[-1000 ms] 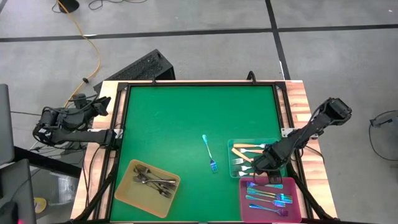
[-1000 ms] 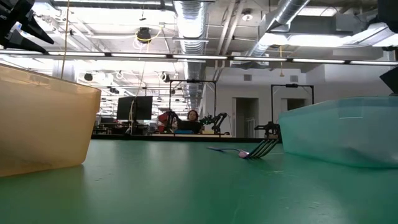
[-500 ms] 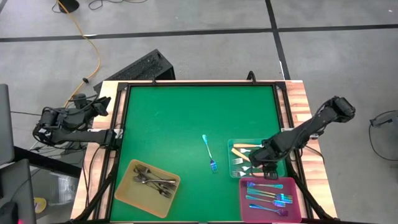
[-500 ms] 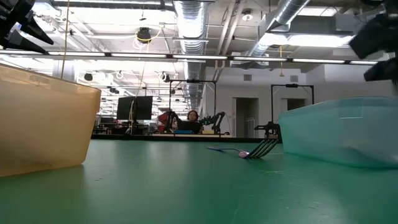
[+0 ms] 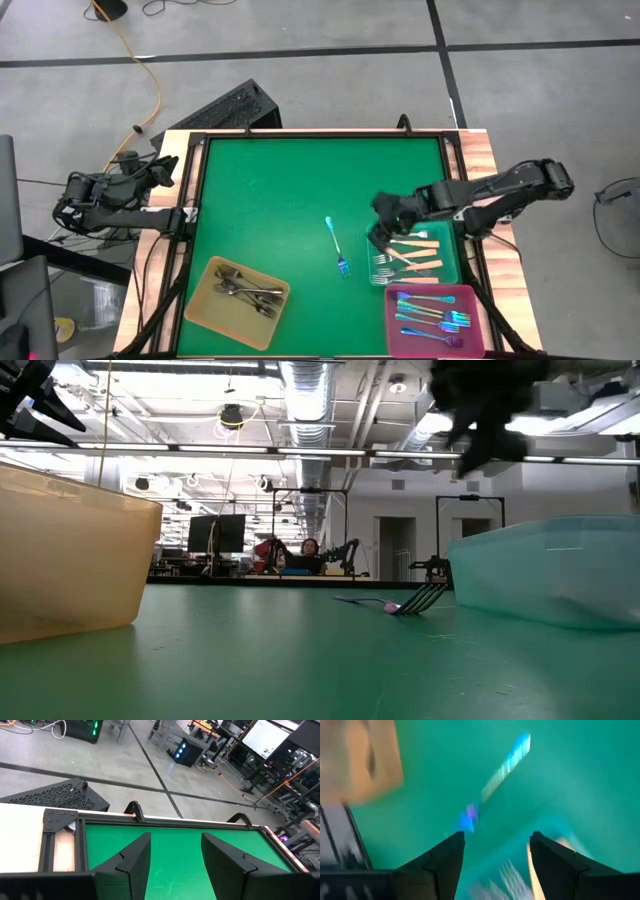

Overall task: Sort silverware by color (type)
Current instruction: Put the purple fork into the pink bin

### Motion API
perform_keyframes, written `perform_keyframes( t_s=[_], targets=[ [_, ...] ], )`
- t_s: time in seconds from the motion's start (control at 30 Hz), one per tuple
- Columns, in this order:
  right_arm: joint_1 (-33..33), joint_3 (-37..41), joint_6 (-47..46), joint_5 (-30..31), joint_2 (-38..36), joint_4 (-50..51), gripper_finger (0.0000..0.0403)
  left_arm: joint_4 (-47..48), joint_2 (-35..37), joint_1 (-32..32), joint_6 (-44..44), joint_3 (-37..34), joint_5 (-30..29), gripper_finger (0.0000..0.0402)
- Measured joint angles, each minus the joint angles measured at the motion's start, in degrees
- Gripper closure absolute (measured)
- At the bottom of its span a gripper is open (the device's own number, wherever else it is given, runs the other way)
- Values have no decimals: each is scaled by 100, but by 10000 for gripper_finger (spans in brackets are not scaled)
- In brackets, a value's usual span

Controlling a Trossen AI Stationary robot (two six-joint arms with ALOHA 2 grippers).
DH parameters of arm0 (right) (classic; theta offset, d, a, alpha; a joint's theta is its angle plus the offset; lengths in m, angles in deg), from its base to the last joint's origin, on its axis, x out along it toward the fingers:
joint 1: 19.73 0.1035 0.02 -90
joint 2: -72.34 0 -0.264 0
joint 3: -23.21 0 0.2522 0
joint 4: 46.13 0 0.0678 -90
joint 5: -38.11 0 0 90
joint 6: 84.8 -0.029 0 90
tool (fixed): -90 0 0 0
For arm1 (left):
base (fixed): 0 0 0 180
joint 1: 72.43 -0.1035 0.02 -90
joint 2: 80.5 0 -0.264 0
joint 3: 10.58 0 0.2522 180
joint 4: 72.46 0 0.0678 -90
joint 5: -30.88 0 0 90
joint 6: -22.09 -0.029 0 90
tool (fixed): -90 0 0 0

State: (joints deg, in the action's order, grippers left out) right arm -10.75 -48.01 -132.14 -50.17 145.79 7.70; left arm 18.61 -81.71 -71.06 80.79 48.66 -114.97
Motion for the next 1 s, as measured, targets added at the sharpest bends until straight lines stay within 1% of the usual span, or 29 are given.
perform_keyframes(
  t_s=[0.13,0.2,0.23,0.33,0.43,0.57,0.63,0.77,0.87,0.93,1.0],
  targets=[
    [-332,-14,-101,393,164,-1212,164,-2,0,0,-34,0,0,243],
    [-406,-13,-89,431,367,-1623,171,-3,0,0,-35,0,0,243],
    [-436,-31,-87,423,541,-1762,175,-3,0,0,-35,0,0,243],
    [-458,-472,-53,265,1245,-1951,187,-3,0,0,-37,0,1,243],
    [-442,-1276,69,112,1918,-1473,197,-3,0,0,-37,0,4,243],
    [-411,-2669,115,394,2848,430,211,-5,-2,0,-39,0,7,243],
    [-403,-3351,266,574,3380,1175,217,-3,0,0,-39,0,2,243],
    [-391,-4516,370,638,4222,2051,224,-3,0,0,-39,-1,2,243],
    [-332,-5049,359,613,4727,2407,225,-3,0,0,-41,0,4,243],
    [-281,-5204,201,606,4988,2609,223,-3,0,0,-41,0,4,243],
    [-232,-5219,-72,589,5088,2849,221,-3,0,0,-41,0,4,243]
  ],
)
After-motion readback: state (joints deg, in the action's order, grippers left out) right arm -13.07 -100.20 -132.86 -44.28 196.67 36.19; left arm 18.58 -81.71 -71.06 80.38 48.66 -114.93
